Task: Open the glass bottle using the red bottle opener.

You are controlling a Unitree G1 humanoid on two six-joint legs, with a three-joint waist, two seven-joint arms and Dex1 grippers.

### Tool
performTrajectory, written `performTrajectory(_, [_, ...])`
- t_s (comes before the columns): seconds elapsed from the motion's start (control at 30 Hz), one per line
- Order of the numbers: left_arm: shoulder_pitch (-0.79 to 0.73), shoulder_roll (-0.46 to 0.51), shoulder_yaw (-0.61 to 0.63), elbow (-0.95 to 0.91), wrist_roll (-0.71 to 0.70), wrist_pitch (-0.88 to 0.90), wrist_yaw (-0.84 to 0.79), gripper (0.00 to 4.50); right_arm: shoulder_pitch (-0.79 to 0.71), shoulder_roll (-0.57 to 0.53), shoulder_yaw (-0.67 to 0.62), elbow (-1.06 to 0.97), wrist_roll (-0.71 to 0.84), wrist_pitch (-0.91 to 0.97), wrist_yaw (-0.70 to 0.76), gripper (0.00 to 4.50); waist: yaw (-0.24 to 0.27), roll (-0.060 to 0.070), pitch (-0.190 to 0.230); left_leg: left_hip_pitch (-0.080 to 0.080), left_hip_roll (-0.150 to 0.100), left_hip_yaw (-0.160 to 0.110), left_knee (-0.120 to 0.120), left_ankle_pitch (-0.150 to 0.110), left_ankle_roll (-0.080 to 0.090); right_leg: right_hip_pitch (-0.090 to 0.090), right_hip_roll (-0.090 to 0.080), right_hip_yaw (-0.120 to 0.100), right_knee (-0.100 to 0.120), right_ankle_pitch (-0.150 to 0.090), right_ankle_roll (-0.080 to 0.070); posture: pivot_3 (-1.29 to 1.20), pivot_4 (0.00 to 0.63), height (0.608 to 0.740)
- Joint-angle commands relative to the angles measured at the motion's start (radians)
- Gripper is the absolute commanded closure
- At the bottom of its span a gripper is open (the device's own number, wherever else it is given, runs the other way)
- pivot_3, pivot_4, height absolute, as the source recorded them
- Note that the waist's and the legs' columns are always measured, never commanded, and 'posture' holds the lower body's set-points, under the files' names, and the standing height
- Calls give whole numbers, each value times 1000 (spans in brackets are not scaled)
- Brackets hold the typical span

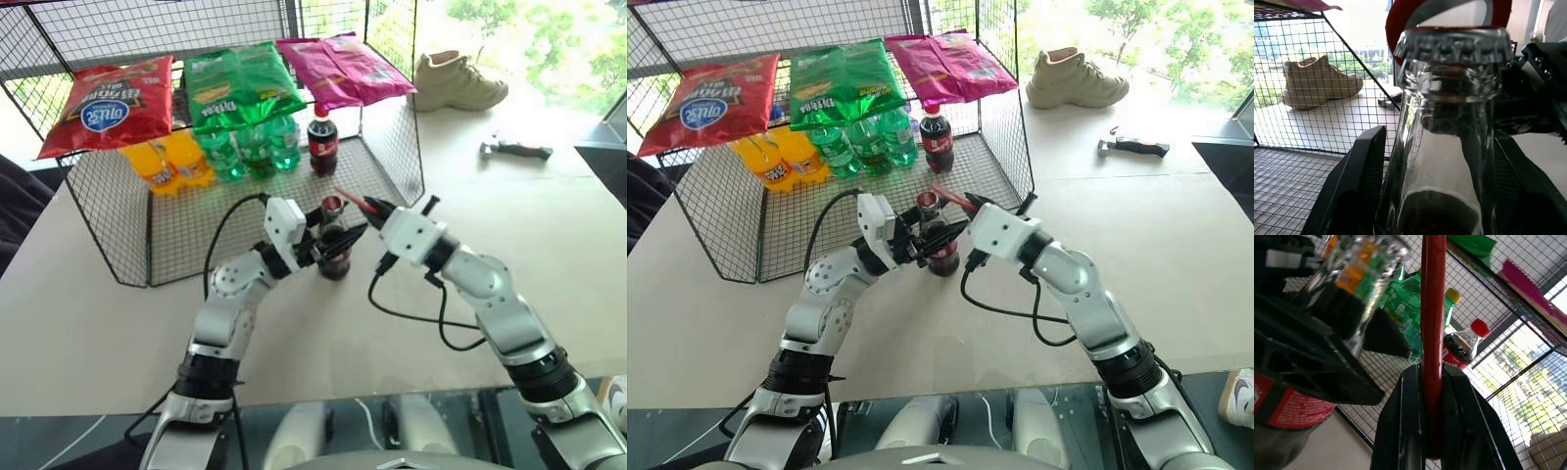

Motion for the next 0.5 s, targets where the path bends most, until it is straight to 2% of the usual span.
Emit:
performTrajectory(0.03, [4,0,-9,18,14,1,3,2271,-43,0,32,69,-92,-174,-49,4500,0,0,0,0,0,0,0,0,0,0,0,0,0,0,0,0,150,740])
performTrajectory(0.23, [2,0,-9,17,13,8,5,2271,-60,-13,39,172,-215,-376,-149,4500,0,0,0,1,0,0,0,0,0,0,0,0,0,0,0,0,150,740])
performTrajectory(0.5, [7,3,-8,16,11,17,0,2271,-91,7,73,288,-292,-516,-205,4500,0,0,-2,2,0,1,0,0,0,1,0,1,0,0,0,0,150,740])
